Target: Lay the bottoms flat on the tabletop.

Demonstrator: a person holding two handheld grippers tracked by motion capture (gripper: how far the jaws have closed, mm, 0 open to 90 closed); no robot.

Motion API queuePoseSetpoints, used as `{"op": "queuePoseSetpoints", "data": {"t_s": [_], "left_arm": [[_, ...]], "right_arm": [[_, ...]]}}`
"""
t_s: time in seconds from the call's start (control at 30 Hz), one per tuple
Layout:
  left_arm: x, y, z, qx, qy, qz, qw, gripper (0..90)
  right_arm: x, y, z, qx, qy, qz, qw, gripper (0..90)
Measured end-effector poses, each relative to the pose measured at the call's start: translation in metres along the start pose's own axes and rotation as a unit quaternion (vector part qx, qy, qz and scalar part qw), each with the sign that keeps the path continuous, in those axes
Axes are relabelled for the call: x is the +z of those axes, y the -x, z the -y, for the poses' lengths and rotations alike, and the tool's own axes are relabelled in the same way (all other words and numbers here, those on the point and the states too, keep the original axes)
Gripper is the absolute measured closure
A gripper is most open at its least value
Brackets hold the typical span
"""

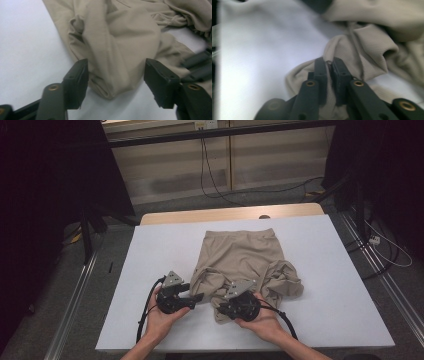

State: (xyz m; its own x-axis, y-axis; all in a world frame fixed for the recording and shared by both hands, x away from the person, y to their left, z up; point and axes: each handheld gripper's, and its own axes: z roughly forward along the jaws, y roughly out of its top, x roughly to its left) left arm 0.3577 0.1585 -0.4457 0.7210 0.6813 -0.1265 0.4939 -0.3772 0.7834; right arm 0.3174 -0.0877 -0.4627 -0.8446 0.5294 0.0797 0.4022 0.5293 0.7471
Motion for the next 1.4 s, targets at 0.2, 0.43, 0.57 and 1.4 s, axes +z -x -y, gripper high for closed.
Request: {"op": "queuePoseSetpoints", "data": {"t_s": [0.2, 0.43, 0.57, 1.4], "left_arm": [[-0.015, 0.001, 0.003, -0.008, 0.012, -0.005, 0.9999, 44.3], [-0.011, 0.01, 0.005, -0.001, 0.0, 0.011, 0.9999, 47.8], [-0.006, 0.015, 0.005, 0.01, -0.014, 0.03, 0.9994, 61.1], [0.038, 0.03, -0.063, -0.039, 0.023, 0.065, 0.9969, 88.6]], "right_arm": [[-0.015, -0.028, 0.008, -0.003, 0.003, -0.021, 0.9998, 85.9], [-0.032, -0.066, 0.017, -0.007, 0.007, -0.074, 0.9972, 85.8], [-0.038, -0.077, 0.021, 0.004, 0.009, -0.079, 0.9968, 78.7], [-0.026, -0.07, 0.012, -0.03, 0.005, -0.104, 0.9941, 75.7]]}}
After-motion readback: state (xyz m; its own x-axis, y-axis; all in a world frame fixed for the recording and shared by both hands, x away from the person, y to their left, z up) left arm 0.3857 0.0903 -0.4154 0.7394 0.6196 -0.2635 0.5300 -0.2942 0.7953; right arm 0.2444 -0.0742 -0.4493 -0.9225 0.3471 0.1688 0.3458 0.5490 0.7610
